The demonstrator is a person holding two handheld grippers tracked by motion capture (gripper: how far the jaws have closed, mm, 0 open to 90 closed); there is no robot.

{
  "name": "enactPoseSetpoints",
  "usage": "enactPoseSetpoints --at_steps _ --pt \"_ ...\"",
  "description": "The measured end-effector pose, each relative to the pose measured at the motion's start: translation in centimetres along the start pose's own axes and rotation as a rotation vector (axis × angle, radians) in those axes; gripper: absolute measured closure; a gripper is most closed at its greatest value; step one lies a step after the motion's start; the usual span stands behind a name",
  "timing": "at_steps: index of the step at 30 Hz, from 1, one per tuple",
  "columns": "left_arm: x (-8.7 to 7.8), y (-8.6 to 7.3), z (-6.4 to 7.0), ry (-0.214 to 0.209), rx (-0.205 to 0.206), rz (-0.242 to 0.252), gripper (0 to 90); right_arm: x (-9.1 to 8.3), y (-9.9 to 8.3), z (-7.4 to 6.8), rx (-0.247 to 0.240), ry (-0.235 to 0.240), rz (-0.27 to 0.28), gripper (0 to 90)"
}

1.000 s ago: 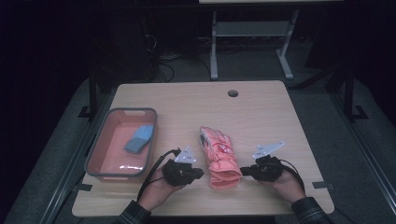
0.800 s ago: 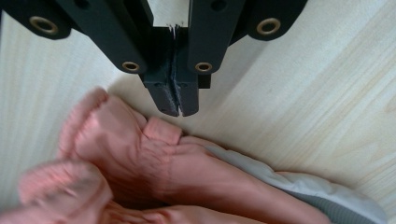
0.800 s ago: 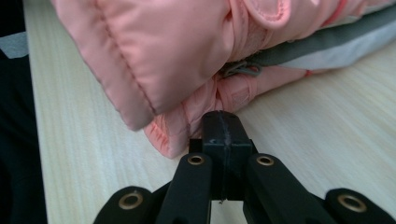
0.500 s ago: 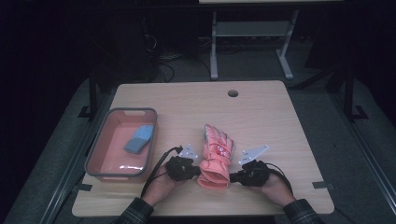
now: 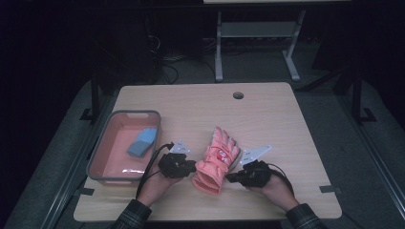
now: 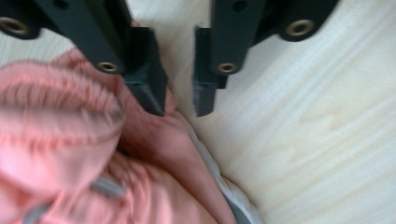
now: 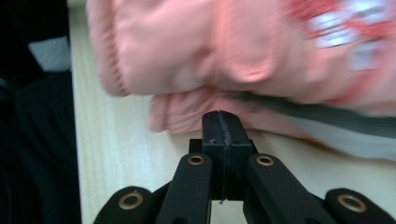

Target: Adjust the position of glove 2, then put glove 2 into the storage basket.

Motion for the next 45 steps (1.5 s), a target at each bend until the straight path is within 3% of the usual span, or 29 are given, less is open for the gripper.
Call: enactPoseSetpoints --at_steps 10,13,15,22,25,28,31,35,41,45 --pt "-1.1 2.2 -1.3 0.031 -0.055 0.029 50.7 -3.4 1.3 2.3 0.059 -0.084 0.12 89.8" --pt "-1.2 2.7 -1.3 0.044 -0.067 0.026 47.7 -3.3 1.5 2.5 0.063 -0.091 0.123 89.9" --pt "-1.4 3.4 -1.3 0.075 -0.066 0.03 46.2 -3.0 1.9 3.0 0.069 -0.094 0.123 89.9" --pt "-2.0 4.7 -1.6 0.076 -0.068 0.055 40.3 -2.2 2.9 3.6 0.074 -0.099 0.123 89.9" --pt "-2.5 5.3 -1.8 0.069 -0.066 0.072 37.3 -1.6 3.2 3.8 0.072 -0.102 0.115 89.9" --pt "-3.1 5.9 -1.9 0.066 -0.064 0.101 35.7 -0.6 3.3 4.0 0.082 -0.119 0.071 89.9" --pt "-3.4 6.4 -1.9 0.03 -0.076 0.141 31.8 0.3 3.3 4.1 0.083 -0.12 0.038 89.9" --pt "-3.2 7.1 -1.3 -0.001 -0.054 0.15 26.2 1.0 3.3 4.1 0.079 -0.124 0.01 89.9" --pt "-1.6 8.2 -0.5 -0.02 -0.018 0.12 19.0 2.1 3.5 4.1 0.072 -0.139 -0.033 90.0" --pt "-0.3 8.6 -0.8 -0.04 -0.032 0.095 16.8 2.4 3.6 3.8 0.067 -0.16 -0.053 90.0"
Point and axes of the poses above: each handheld gripper's, and its own axes: x roughly forward along the jaws, y roughly out of its top, z roughly to its right, the point moved 2 cm from there along x, roughly forward along the jaws, and after that the axes turned 12 degrees about -z, right-handed, at the moved point
